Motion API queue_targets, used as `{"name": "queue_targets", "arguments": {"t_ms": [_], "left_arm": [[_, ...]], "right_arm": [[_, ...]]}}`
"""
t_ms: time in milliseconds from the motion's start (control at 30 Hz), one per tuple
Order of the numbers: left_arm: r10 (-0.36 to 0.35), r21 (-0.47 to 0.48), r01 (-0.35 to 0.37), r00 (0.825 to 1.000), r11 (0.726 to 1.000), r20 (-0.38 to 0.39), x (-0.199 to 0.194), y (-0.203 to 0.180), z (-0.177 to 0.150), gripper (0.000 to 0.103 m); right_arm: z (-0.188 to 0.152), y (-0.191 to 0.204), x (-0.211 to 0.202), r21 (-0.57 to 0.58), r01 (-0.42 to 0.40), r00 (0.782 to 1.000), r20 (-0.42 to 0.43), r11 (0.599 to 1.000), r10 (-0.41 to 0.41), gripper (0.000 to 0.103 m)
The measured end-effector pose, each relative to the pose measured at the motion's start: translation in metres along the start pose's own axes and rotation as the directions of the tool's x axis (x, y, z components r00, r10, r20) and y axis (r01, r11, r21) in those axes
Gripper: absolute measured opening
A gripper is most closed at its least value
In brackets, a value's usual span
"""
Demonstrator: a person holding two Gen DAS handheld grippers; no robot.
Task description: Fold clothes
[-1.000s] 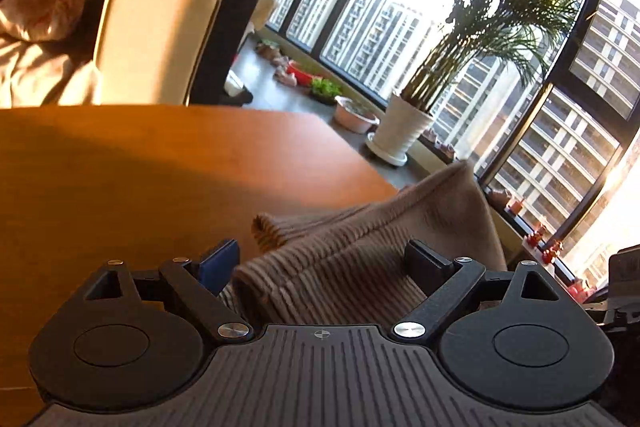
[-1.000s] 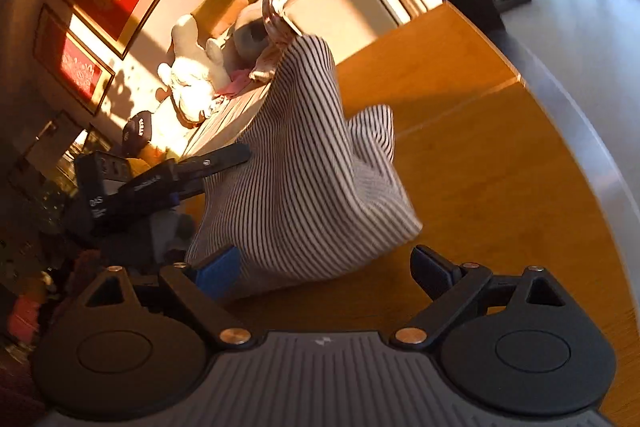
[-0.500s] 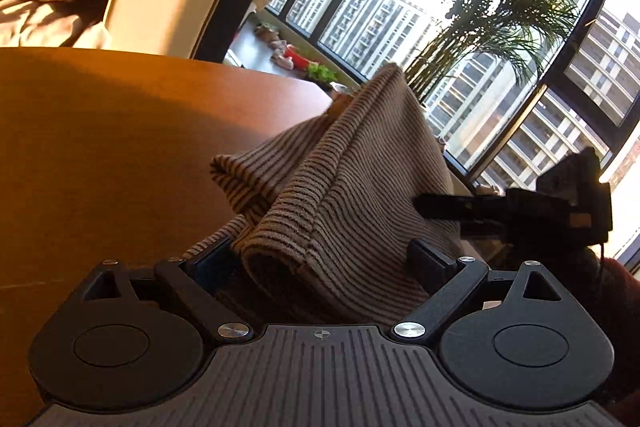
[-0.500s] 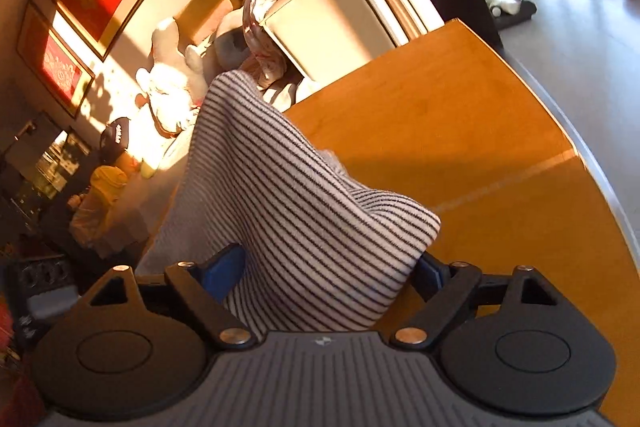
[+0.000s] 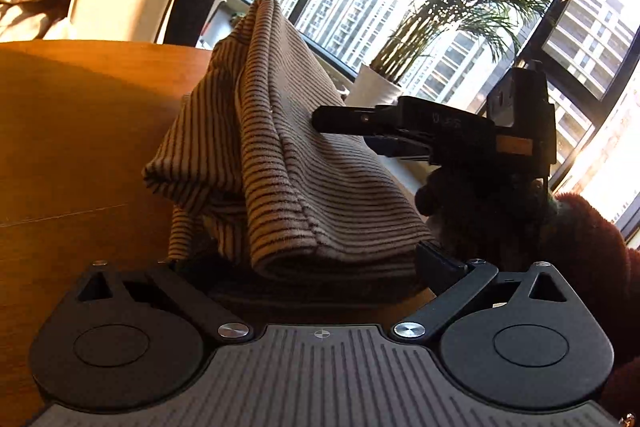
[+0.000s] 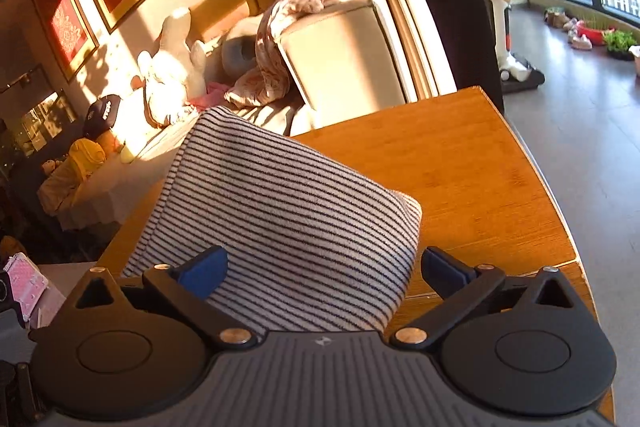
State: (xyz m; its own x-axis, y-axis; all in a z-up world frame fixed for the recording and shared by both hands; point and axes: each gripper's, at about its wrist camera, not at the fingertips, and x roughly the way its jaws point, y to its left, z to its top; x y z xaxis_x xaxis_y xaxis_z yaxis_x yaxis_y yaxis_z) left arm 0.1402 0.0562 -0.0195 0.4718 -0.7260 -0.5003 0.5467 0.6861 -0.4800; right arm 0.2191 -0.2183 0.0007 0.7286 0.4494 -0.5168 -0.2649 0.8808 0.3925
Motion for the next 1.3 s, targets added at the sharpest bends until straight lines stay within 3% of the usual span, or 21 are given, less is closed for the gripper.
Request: {"name": "queue_targets", "arguments": {"t_ms": [100, 333, 400, 533, 633, 733, 833, 1000, 1133, 1233, 1300], "left_arm": [[0.005, -0.017, -0.005, 0.999, 1.0, 0.032, -0.016, 0.003, 0.001, 0.101], [0.048, -0.071, -0.037, 0.986, 0.997, 0.159, -0.048, 0.021, 0.004, 0.099], [0.079, -0.076, -0.068, 0.986, 0.995, 0.144, -0.041, 0.024, 0.002, 0.097], [0.05, -0.078, -0.045, 0.997, 0.996, 0.066, -0.013, 0.024, -0.005, 0.091], [-0.008, -0.052, 0.011, 0.999, 0.999, 0.046, 0.015, -0.003, -0.008, 0.097], [0.036, 0.011, -0.036, 0.999, 0.999, 0.034, 0.03, -0.024, -0.006, 0.097], [0.123, -0.002, -0.123, 0.992, 0.992, 0.037, 0.024, -0.021, -0.003, 0.091], [0.262, 0.02, -0.264, 0.962, 0.964, 0.081, -0.001, -0.015, -0.002, 0.095], [0.304, 0.022, -0.308, 0.947, 0.951, 0.102, -0.016, -0.01, -0.004, 0.095], [0.312, -0.036, -0.31, 0.942, 0.95, 0.124, -0.027, 0.001, -0.002, 0.095], [0.319, -0.075, -0.311, 0.938, 0.947, 0.139, -0.035, 0.008, -0.001, 0.095]], "right_arm": [[-0.008, -0.006, -0.013, 0.035, 0.004, 0.999, 0.036, 0.999, -0.005, 0.103], [-0.014, -0.014, -0.026, 0.095, -0.044, 0.999, 0.028, 0.995, 0.042, 0.102], [-0.01, -0.01, -0.021, 0.076, -0.055, 0.998, 0.013, 0.996, 0.054, 0.094], [0.005, 0.01, 0.008, -0.089, -0.019, 0.998, -0.056, 0.996, 0.014, 0.09], [0.022, 0.022, 0.032, -0.263, -0.006, 0.995, -0.093, 0.965, -0.019, 0.09], [0.036, 0.044, 0.032, -0.467, 0.123, 0.991, 0.006, 0.876, -0.136, 0.091], [0.042, 0.055, 0.005, -0.51, 0.166, 0.986, 0.094, 0.844, -0.137, 0.092], [0.019, 0.058, -0.039, -0.455, 0.148, 0.983, 0.167, 0.878, -0.079, 0.1], [-0.004, 0.066, -0.057, -0.42, 0.148, 0.974, 0.217, 0.896, -0.059, 0.1], [-0.025, 0.088, -0.065, -0.488, 0.142, 0.971, 0.236, 0.861, -0.026, 0.1], [-0.043, 0.111, -0.063, -0.582, 0.154, 0.972, 0.233, 0.799, -0.018, 0.099]]}}
